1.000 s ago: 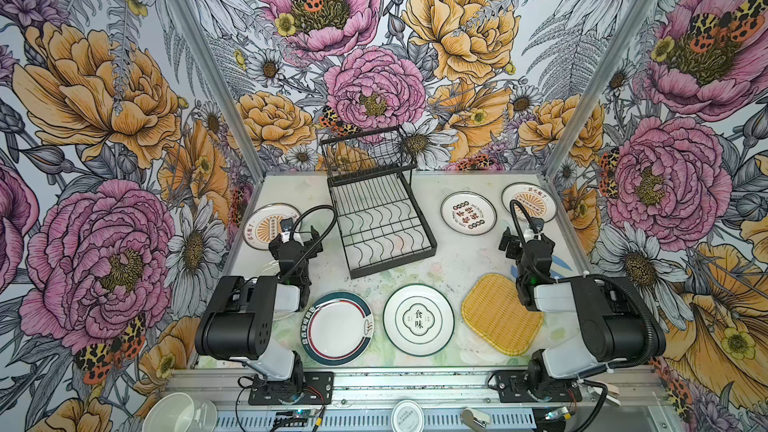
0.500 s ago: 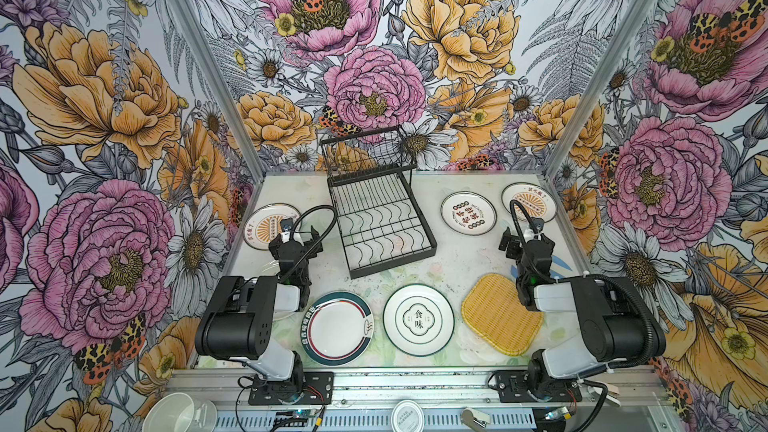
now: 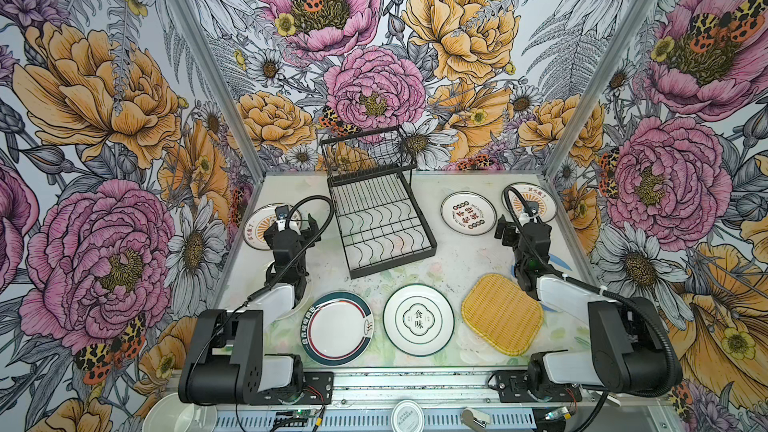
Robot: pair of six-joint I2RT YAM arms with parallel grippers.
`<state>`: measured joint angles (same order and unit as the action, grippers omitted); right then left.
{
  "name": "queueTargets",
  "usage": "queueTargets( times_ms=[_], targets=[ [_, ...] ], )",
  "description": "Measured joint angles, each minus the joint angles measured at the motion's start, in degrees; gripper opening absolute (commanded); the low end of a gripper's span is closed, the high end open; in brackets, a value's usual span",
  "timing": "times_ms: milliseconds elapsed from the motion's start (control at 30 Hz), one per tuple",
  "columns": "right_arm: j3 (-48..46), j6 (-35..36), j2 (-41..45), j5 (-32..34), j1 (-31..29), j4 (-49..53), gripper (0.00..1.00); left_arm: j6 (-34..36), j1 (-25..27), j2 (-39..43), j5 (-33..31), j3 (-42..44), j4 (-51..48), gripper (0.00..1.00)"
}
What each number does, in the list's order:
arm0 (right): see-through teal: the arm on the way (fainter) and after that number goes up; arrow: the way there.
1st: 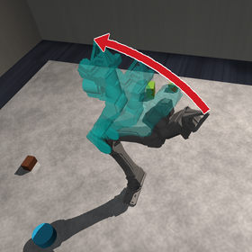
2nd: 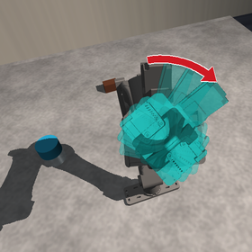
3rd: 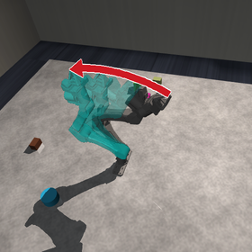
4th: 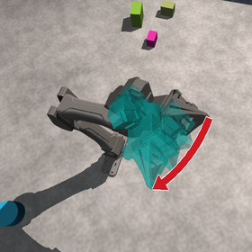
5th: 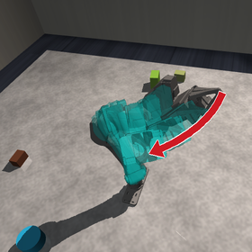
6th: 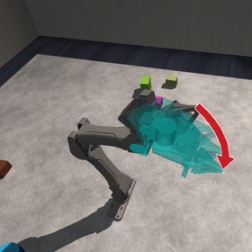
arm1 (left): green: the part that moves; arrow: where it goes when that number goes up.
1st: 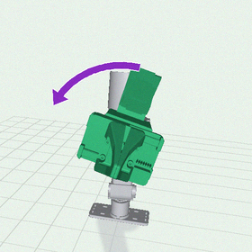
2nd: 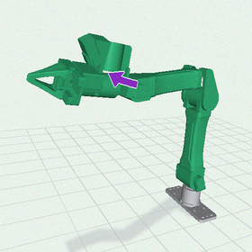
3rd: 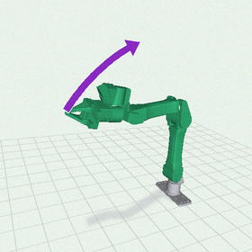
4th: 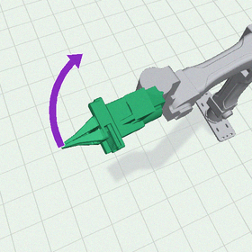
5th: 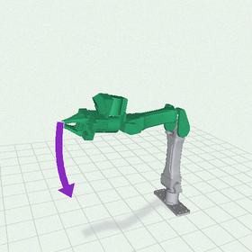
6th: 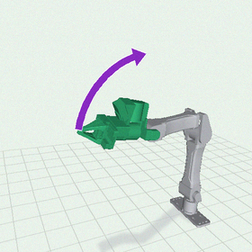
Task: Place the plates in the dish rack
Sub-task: 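Reach both grippers toward the sides of the black wire dish rack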
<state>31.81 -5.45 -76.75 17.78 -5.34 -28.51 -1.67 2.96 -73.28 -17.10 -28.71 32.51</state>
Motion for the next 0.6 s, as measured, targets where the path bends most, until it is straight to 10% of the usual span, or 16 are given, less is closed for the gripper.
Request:
queueTargets(
  times_ms=[600],
  targets=[
    [29.0, -7.9, -12.3, -19.8, -12.5, 32.2, 0.99, -21.8, 13.7, 1.5, 5.0, -6.8, -31.3, 0.89]
  ],
)
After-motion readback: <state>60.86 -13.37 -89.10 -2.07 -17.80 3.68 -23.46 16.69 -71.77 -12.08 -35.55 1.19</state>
